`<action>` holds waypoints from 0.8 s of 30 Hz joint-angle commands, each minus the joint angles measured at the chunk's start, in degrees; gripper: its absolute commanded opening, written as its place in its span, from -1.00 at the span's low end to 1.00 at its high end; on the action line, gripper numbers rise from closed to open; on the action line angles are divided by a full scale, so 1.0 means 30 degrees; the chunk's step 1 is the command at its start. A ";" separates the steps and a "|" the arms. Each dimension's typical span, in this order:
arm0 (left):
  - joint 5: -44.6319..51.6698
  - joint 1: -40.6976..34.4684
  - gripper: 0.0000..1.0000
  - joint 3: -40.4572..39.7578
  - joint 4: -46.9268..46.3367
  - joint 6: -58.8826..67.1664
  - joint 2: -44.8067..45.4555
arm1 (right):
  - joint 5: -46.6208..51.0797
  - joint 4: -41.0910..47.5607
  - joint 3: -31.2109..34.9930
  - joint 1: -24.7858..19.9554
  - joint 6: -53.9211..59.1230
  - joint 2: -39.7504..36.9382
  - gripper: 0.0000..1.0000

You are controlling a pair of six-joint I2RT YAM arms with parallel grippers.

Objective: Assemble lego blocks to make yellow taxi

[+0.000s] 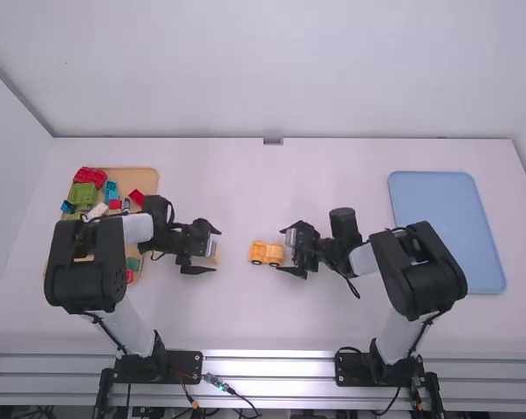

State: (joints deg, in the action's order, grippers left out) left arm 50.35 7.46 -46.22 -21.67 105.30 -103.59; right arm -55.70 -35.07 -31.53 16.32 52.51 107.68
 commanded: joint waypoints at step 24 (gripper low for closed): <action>0.3366 0.1035 0.98 -0.0372 -0.1725 0.2783 -0.2055 | 0.2062 -0.5554 0.1341 0.1435 -0.3670 0.2130 0.98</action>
State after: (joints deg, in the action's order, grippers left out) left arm 57.69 10.55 -46.09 -26.33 109.82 -109.51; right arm -52.97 -51.31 -28.16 20.78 44.47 113.45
